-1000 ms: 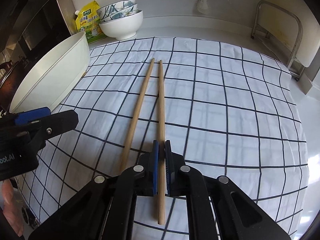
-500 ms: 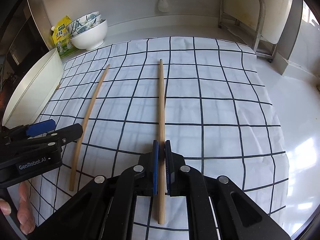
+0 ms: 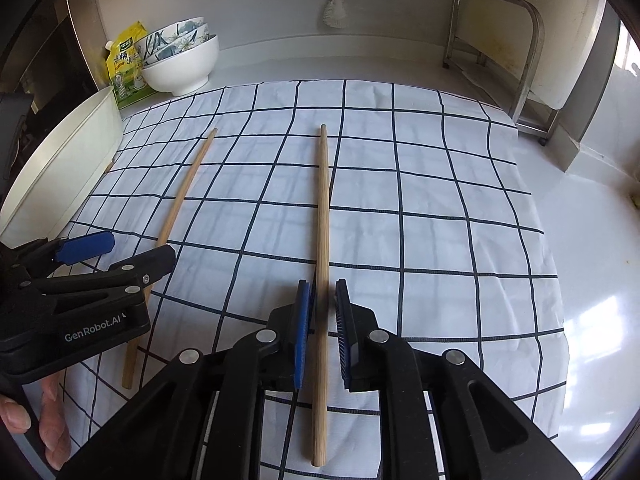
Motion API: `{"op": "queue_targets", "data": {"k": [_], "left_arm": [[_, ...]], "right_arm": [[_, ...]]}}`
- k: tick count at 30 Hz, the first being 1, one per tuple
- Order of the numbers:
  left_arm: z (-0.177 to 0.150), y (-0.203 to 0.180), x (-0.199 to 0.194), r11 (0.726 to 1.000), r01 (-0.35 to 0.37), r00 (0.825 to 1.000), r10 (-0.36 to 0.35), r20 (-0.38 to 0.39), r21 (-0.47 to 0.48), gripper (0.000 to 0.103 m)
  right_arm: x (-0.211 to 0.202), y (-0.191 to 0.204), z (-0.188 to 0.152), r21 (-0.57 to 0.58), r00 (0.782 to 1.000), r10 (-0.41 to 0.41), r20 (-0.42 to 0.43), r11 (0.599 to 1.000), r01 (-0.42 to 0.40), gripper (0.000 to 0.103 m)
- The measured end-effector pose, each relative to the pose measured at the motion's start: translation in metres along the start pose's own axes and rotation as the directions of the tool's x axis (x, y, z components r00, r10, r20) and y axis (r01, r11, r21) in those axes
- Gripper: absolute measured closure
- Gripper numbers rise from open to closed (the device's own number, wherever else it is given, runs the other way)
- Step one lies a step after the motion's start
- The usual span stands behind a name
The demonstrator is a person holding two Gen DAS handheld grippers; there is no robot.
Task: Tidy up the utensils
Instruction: 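Lower the right tool onto a loose chopstick and close while the left tool grasps another, then carry the chopsticks into the white basin and open the right tool while the left tool releases its own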
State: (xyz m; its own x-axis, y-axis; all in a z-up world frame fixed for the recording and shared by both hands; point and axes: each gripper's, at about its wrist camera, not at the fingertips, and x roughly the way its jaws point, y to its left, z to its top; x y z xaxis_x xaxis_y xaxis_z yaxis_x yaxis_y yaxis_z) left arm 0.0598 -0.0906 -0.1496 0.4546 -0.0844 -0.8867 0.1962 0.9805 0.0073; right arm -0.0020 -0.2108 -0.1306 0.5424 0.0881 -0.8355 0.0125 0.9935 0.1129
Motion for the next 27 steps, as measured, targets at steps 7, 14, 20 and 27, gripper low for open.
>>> {"op": "queue_targets", "data": {"k": [7, 14, 20, 27], "left_arm": [[0.0, -0.005, -0.004, 0.999, 0.026, 0.999, -0.027, 0.022, 0.032, 0.074], [0.003, -0.003, -0.005, 0.997, 0.061, 0.998, -0.06, -0.024, 0.046, 0.096], [0.002, -0.002, -0.019, 0.995, 0.078, 0.996, -0.075, -0.052, 0.069, 0.096], [0.01, 0.006, -0.049, 0.992, 0.104, 0.994, -0.102, -0.033, 0.065, 0.096]], "right_arm": [[0.002, 0.006, 0.002, -0.044, 1.0, -0.01, 0.007, 0.999, 0.011, 0.095], [0.002, -0.005, 0.006, 0.05, 0.998, 0.066, -0.02, 0.997, -0.065, 0.097], [-0.012, -0.007, 0.002, 0.098, 0.994, 0.113, -0.013, 0.989, -0.111, 0.097], [-0.034, -0.004, 0.008, 0.121, 0.989, 0.147, 0.009, 0.982, -0.147, 0.097]]}}
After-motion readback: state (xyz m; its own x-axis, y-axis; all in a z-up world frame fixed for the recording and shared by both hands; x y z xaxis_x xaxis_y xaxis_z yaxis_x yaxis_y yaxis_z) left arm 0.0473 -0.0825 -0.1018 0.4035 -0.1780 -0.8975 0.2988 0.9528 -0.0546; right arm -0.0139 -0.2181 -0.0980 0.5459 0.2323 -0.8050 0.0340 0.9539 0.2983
